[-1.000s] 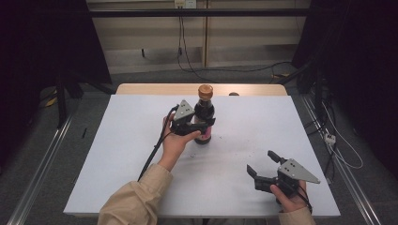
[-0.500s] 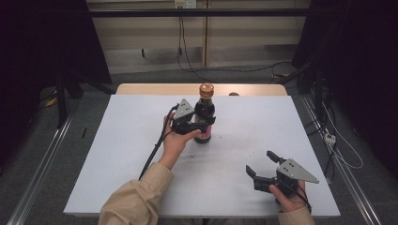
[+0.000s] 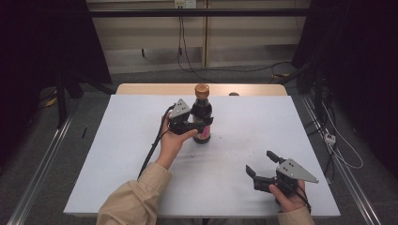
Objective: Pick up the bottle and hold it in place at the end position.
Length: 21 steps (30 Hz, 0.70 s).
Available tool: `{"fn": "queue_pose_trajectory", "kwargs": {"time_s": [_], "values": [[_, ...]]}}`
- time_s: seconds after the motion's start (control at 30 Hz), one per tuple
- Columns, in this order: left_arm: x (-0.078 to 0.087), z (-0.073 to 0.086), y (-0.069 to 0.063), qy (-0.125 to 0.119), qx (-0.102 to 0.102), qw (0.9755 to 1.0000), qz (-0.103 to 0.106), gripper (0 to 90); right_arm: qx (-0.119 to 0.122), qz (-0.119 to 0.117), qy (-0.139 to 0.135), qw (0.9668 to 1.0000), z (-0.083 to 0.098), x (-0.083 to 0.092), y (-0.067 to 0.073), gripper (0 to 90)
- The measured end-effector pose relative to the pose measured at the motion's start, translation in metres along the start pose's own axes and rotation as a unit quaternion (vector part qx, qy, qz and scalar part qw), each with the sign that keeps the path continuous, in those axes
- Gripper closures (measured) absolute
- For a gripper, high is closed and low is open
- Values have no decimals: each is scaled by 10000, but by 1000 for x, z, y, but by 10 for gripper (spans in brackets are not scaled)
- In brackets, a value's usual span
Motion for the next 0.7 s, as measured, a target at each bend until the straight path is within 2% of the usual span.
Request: {"fn": "queue_pose_trajectory", "kwargs": {"time_s": [0.13, 0.23, 0.3, 0.5, 0.6, 0.7], "values": [[3, 0, -3, 115, -178, 9998, 17, 299, 14, -16, 2, 10000, 0, -1, 1, 69], [4, 1, -2, 73, -100, 9999, 59, 297, 19, -17, 16, 10000, 1, -1, 1, 70], [4, 4, -2, 22, 140, 9999, 19, 286, 16, -13, 12, 10000, 1, -1, 1, 70], [5, 3, -3, 63, 184, 9998, -38, 286, 13, -3, 12, 10000, 1, 0, 1, 70], [5, 4, -4, 57, 124, 9999, -85, 287, 5, -3, 14, 10000, 1, 0, 1, 70], [5, 4, -4, 57, 204, 9997, -109, 286, 5, -13, 17, 10000, 1, -1, 1, 70]]}}
Point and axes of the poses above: each handheld gripper's, and its own axes: x roughly backward along the jaws, z roughly out of its underside, y roughly to its left, the point moved 7 cm from there along -x, roughly forward along the jaws, and after that the axes turned 12 degrees about -z, right-handed, at the moved point
